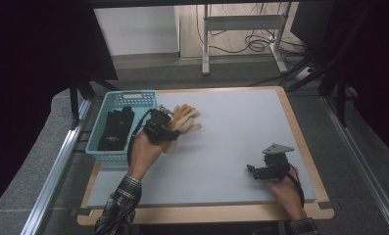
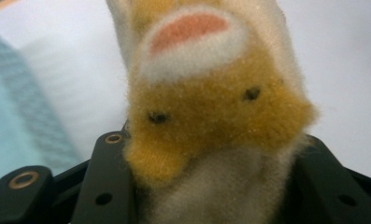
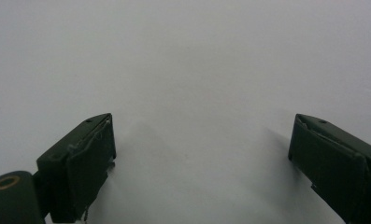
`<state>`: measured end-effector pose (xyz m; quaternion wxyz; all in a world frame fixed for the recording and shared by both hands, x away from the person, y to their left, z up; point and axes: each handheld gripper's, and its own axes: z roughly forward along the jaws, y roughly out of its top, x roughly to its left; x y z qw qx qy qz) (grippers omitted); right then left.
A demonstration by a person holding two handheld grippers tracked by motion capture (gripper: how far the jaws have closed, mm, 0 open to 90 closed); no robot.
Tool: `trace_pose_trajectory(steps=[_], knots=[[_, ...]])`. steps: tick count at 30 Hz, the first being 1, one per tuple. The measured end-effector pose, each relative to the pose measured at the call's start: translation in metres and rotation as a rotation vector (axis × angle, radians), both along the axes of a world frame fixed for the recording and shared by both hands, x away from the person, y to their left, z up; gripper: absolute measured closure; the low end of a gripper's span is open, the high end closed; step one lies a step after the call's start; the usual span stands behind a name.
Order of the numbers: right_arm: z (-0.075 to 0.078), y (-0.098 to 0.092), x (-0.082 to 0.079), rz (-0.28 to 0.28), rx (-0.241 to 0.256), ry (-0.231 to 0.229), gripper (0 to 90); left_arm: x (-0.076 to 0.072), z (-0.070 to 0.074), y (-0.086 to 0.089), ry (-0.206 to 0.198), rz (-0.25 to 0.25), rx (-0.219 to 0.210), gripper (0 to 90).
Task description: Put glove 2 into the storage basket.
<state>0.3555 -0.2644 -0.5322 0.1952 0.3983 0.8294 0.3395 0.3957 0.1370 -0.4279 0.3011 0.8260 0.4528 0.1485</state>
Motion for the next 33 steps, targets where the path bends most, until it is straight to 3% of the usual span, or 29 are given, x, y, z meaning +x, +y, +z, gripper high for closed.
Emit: trace_pose_trajectory(steps=[7, 16, 22, 33], knots=[[0.0, 0.0, 0.0, 0.001, 0.0, 0.0, 7.2, 0.007, 0.016, 0.037, -0.015, 0.097, -0.01, 54.3], [0.0, 0.0, 0.0, 0.001, 0.0, 0.0, 7.2, 0.016, 0.021, 0.086, -0.039, 0.222, -0.006, 53.7], [0.0, 0.0, 0.0, 0.0, 0.0, 0.0, 7.2, 0.026, 0.014, 0.109, -0.035, 0.295, 0.012, 53.1], [0.0, 0.0, 0.0, 0.0, 0.001, 0.0, 7.2, 0.049, -0.016, 0.137, 0.047, 0.426, 0.069, 52.3]])
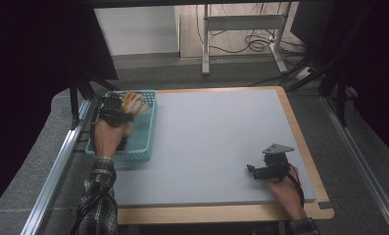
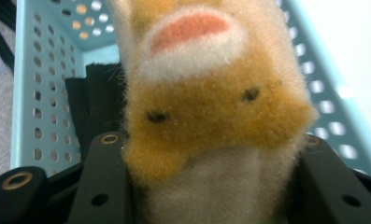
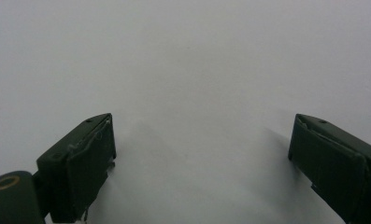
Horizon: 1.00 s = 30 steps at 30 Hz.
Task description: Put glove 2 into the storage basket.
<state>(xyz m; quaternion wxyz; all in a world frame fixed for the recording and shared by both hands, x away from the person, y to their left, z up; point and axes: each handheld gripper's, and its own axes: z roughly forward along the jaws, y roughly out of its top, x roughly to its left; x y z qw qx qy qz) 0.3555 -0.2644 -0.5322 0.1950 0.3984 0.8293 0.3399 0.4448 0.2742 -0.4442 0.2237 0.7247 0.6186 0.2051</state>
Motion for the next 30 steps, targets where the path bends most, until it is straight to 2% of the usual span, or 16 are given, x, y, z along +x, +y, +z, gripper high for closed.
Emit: trace_pose_trajectory(steps=[7, 16, 18, 21, 22, 23, 24, 25, 26, 28, 30], knots=[[0.0, 0.0, 0.0, 0.0, 0.0, -0.001, 7.2, 0.013, -0.022, -0.007, 0.056, -0.017, 0.0, 51.9], [0.0, 0.0, 0.0, 0.001, 0.0, -0.001, 7.3, 0.031, -0.047, -0.026, 0.144, -0.078, -0.009, 49.2], [0.0, 0.0, 0.0, 0.001, 0.0, -0.001, 7.3, 0.035, -0.052, -0.03, 0.178, -0.091, -0.026, 46.4], [0.0, 0.0, 0.0, 0.001, 0.0, -0.001, 7.3, 0.038, -0.057, -0.035, 0.226, -0.101, -0.01, 34.3], [0.0, 0.0, 0.0, 0.001, 0.0, -0.001, 7.3, 0.038, -0.058, -0.034, 0.232, -0.077, -0.001, 33.3], [0.0, 0.0, 0.0, 0.001, 0.0, -0.001, 7.3, 0.038, -0.058, -0.032, 0.231, -0.062, 0.01, 26.2], [0.0, 0.0, 0.0, 0.001, 0.0, -0.001, 7.4, 0.038, -0.057, -0.028, 0.235, -0.04, 0.004, 19.6], [0.0, 0.0, 0.0, 0.001, 0.0, -0.001, 7.4, 0.037, -0.056, -0.026, 0.24, -0.039, -0.02, 11.9], [0.0, 0.0, 0.0, 0.001, 0.0, -0.001, 7.4, 0.036, -0.052, -0.023, 0.238, -0.046, -0.043, 8.9], [0.0, 0.0, 0.0, 0.002, 0.0, -0.002, 7.3, 0.032, -0.044, -0.022, 0.213, -0.059, -0.041, 6.4], [0.0, 0.0, 0.0, 0.001, 0.001, 0.0, 7.3, 0.027, -0.031, -0.02, 0.175, -0.079, -0.062, 6.3]])
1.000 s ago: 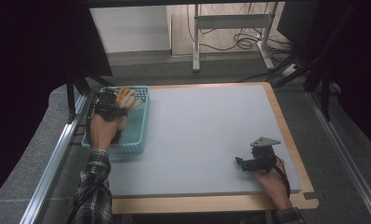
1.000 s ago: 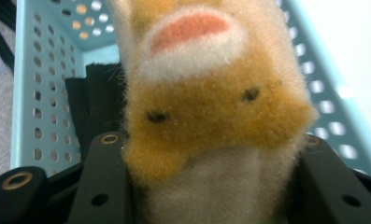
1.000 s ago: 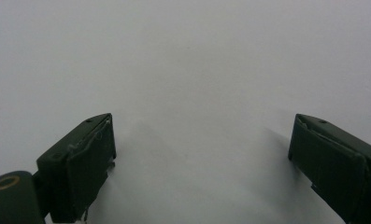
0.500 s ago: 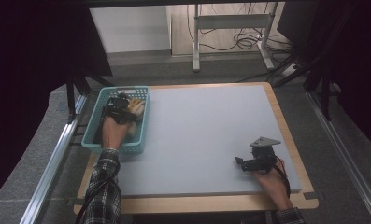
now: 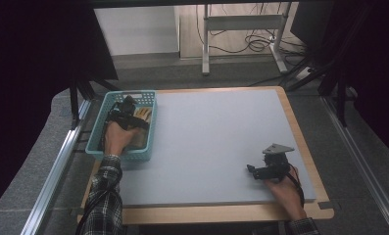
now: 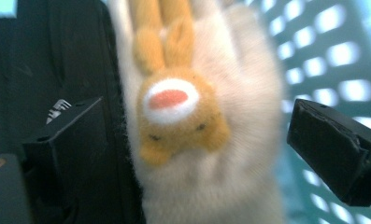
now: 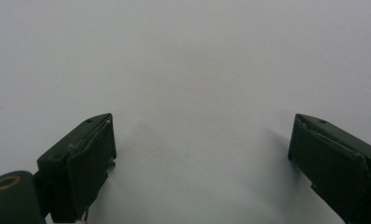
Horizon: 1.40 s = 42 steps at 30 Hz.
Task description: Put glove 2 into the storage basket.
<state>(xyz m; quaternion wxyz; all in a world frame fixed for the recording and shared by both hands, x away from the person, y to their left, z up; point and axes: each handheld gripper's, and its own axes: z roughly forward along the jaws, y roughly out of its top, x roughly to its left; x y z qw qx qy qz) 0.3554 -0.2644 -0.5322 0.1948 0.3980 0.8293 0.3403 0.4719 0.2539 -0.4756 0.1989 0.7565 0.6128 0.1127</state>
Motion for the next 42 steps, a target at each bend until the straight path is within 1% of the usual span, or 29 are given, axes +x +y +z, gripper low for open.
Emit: trace_pose_trajectory(steps=[1, 2, 3, 4, 5, 6, 7, 9, 11, 12, 14, 15, 16, 17, 18, 19, 21, 23, 24, 25, 27, 29, 30, 32, 33, 36, 39, 40, 42], knots=[[0.0, 0.0, 0.0, 0.0, 0.0, 0.0, 7.4, -0.002, 0.004, 0.001, -0.017, 0.0, -0.005, 6.6], [0.0, 0.0, 0.0, 0.0, 0.0, 0.0, 7.3, -0.005, 0.01, 0.003, -0.045, 0.01, -0.006, 8.2], [0.0, 0.0, 0.0, -0.001, -0.001, 0.0, 7.3, -0.006, 0.013, 0.005, -0.061, 0.013, -0.001, 13.2], [0.0, 0.0, 0.0, -0.001, -0.001, 0.0, 7.4, -0.008, 0.016, 0.009, -0.084, 0.031, 0.004, 17.9], [0.0, 0.0, 0.0, 0.0, 0.0, 0.0, 7.3, -0.01, 0.018, 0.012, -0.089, 0.036, 0.016, 26.9], [0.0, 0.0, 0.0, -0.001, -0.001, 0.0, 7.3, -0.01, 0.017, 0.014, -0.092, 0.043, 0.021, 38.1], [0.0, 0.0, 0.0, 0.0, 0.0, 0.0, 7.3, -0.011, 0.015, 0.017, -0.089, 0.05, 0.031, 46.3], [0.0, 0.0, 0.0, 0.0, 0.0, 0.0, 7.3, -0.012, 0.009, 0.022, -0.079, 0.065, 0.027, 61.4], [0.0, 0.0, 0.0, 0.0, 0.0, 0.0, 7.4, -0.012, 0.004, 0.025, -0.078, 0.078, 0.015, 70.8], [0.0, 0.0, 0.0, 0.0, 0.0, 0.0, 7.4, -0.012, 0.002, 0.025, -0.07, 0.075, 0.017, 73.6], [0.0, 0.0, 0.0, 0.0, 0.0, 0.0, 7.4, -0.01, -0.001, 0.023, -0.052, 0.067, 0.025, 75.8], [0.0, 0.0, 0.0, 0.0, 0.0, 0.0, 7.4, -0.009, -0.003, 0.021, -0.038, 0.056, 0.023, 76.0], [0.0, 0.0, 0.0, 0.0, 0.0, 0.0, 7.4, -0.008, -0.005, 0.018, -0.036, 0.04, 0.027, 76.0], [0.0, 0.0, 0.0, 0.0, 0.0, 0.0, 7.3, -0.008, -0.005, 0.016, -0.045, 0.037, 0.028, 75.9], [0.0, 0.0, 0.0, 0.0, 0.0, 0.0, 7.3, -0.009, -0.004, 0.016, -0.062, 0.037, 0.018, 75.7], [0.0, 0.0, 0.0, 0.0, 0.0, 0.0, 7.3, -0.009, -0.003, 0.016, -0.08, 0.044, -0.003, 75.7], [0.0, 0.0, 0.0, 0.0, 0.0, -0.001, 7.4, -0.011, 0.001, 0.019, -0.104, 0.061, -0.014, 76.8], [0.0, 0.0, 0.0, 0.0, 0.0, 0.0, 7.4, -0.013, 0.004, 0.023, -0.122, 0.077, 0.003, 79.7], [0.0, 0.0, 0.0, 0.0, 0.0, 0.0, 7.3, -0.014, 0.005, 0.025, -0.13, 0.091, 0.015, 81.1], [0.0, 0.0, 0.0, 0.0, 0.0, 0.0, 7.4, -0.015, 0.005, 0.029, -0.129, 0.114, 0.031, 82.4], [0.0, 0.0, 0.0, 0.0, 0.0, 0.0, 7.3, -0.013, 0.0, 0.03, -0.089, 0.113, 0.04, 83.8], [0.0, 0.0, 0.0, 0.001, -0.001, -0.001, 7.3, -0.011, -0.007, 0.028, -0.057, 0.098, 0.053, 83.8], [0.0, 0.0, 0.0, 0.0, 0.0, 0.0, 7.3, -0.011, -0.007, 0.028, -0.057, 0.098, 0.053, 83.8], [0.0, 0.0, 0.0, 0.0, 0.0, 0.0, 7.3, -0.008, -0.015, 0.022, -0.03, 0.077, 0.045, 83.8], [0.0, 0.0, 0.0, 0.0, 0.0, 0.0, 7.4, -0.005, -0.019, 0.018, -0.012, 0.056, 0.029, 83.8], [0.0, 0.0, 0.0, 0.001, -0.001, -0.001, 7.4, -0.002, -0.02, 0.01, 0.0, 0.027, 0.011, 83.9], [0.0, 0.0, 0.0, -0.001, 0.0, 0.0, 7.4, -0.002, -0.019, 0.007, 0.001, 0.016, 0.027, 83.6], [0.0, 0.0, 0.0, -0.001, 0.0, 0.0, 7.4, -0.002, -0.019, 0.007, 0.001, 0.016, 0.027, 82.9], [0.0, 0.0, 0.0, 0.0, 0.0, 0.0, 7.4, -0.004, -0.017, 0.014, -0.012, 0.039, 0.022, 77.8]])
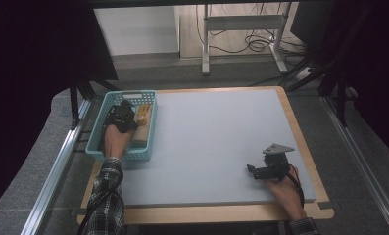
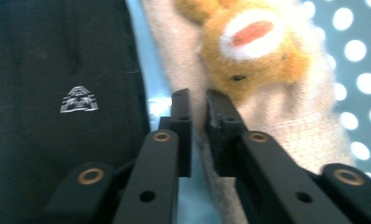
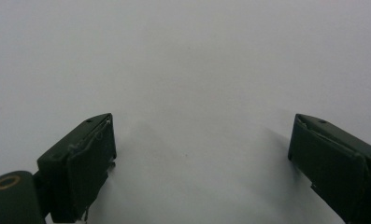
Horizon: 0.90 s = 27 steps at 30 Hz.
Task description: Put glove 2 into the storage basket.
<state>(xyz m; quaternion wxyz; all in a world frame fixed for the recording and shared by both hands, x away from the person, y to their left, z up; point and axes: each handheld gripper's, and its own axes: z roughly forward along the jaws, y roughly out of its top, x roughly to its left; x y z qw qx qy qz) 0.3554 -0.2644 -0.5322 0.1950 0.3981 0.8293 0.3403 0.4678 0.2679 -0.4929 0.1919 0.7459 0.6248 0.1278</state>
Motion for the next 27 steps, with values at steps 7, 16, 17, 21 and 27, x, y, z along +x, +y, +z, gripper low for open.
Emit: trace_pose_trajectory(steps=[7, 16, 17, 21, 27], knots=[[0.0, 0.0, 0.0, 0.0, 0.0, 0.0, 7.4, -0.008, 0.006, 0.018, -0.053, 0.048, -0.001, 62.6], [0.0, 0.0, 0.0, 0.0, 0.0, 0.0, 7.4, -0.019, 0.012, 0.032, -0.093, 0.052, -0.019, 48.6], [0.0, 0.0, 0.0, 0.0, 0.0, 0.0, 7.4, -0.02, 0.013, 0.033, -0.099, 0.051, -0.027, 47.2], [0.0, 0.0, 0.0, 0.0, 0.0, 0.0, 7.4, -0.023, 0.017, 0.035, -0.117, 0.049, -0.045, 40.9], [0.0, 0.0, 0.0, 0.0, -0.001, 0.0, 7.3, -0.028, 0.022, 0.035, -0.14, 0.034, -0.065, 34.2]])
